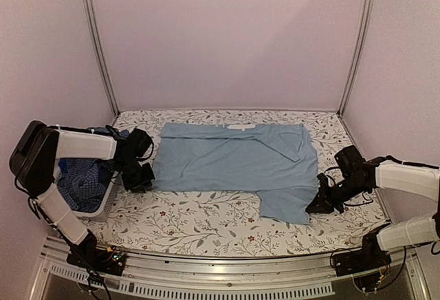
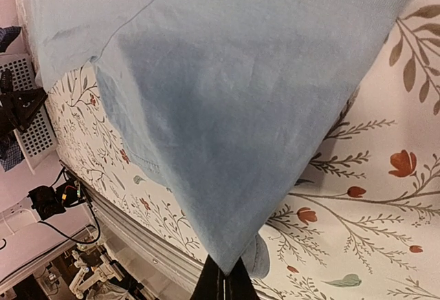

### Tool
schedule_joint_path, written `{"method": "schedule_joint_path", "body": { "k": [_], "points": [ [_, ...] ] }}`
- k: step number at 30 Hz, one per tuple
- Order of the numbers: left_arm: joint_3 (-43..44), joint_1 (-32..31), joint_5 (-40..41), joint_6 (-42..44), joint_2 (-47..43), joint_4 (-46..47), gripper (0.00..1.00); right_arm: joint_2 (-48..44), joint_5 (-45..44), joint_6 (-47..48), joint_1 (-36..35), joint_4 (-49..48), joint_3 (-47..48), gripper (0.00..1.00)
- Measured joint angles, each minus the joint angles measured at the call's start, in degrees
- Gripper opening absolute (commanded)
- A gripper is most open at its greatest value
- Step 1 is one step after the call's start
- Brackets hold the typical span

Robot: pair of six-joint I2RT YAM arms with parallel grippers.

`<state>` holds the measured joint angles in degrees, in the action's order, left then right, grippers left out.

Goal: Fold and stack the mixed laundry pile
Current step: Pick up the 1/3-folded T-shirt from the center of the board, then fold the 1/3-folded T-shirt at the center of the board.

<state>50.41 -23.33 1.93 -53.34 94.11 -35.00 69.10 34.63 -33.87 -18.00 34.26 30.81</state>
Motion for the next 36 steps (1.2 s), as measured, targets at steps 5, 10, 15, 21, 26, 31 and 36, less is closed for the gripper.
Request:
{"method": "schedule_joint_path", "body": {
  "k": [5, 10, 15, 21, 26, 31, 36],
  "points": [
    [-0.02, 0.13, -0.39, -0.02, 0.37, 0.72, 0.00, -3.67, 0.31, -0.02, 0.00, 1.77, 0.00, 0.00],
    [-0.70, 0.15, -1.01, -0.04, -0.94, -0.04, 0.00, -8.83, 1.33, -0.22, 0.00, 3.63, 0.00, 0.00],
    [-0.74, 0.15, -1.31, 0.15, -5.49, -3.34, 0.00, -16.24, 2.80, -1.97, 0.00, 6.27, 0.00, 0.00],
    [3.69, 0.59, -2.27, 1.25, -6.01, -6.51, 0.00, -15.52, 3.34, -2.67, 0.17, 8.02, 3.34, 0.00],
    [11.54, 2.64, -3.26, 2.99, -2.27, -7.50, 0.00, -8.15, 2.84, -1.07, 3.93, 8.11, 10.54, 0.00],
    [19.45, 5.20, -4.50, 6.10, 5.29, -7.50, 0.00, 1.40, 1.51, 1.16, 7.34, 8.13, 17.51, 0.00],
    [25.97, 7.30, -6.10, 8.70, 11.91, -7.76, 0.00, 10.60, 0.48, 3.30, 9.55, 8.11, 24.52, 0.00]
  ]
}}
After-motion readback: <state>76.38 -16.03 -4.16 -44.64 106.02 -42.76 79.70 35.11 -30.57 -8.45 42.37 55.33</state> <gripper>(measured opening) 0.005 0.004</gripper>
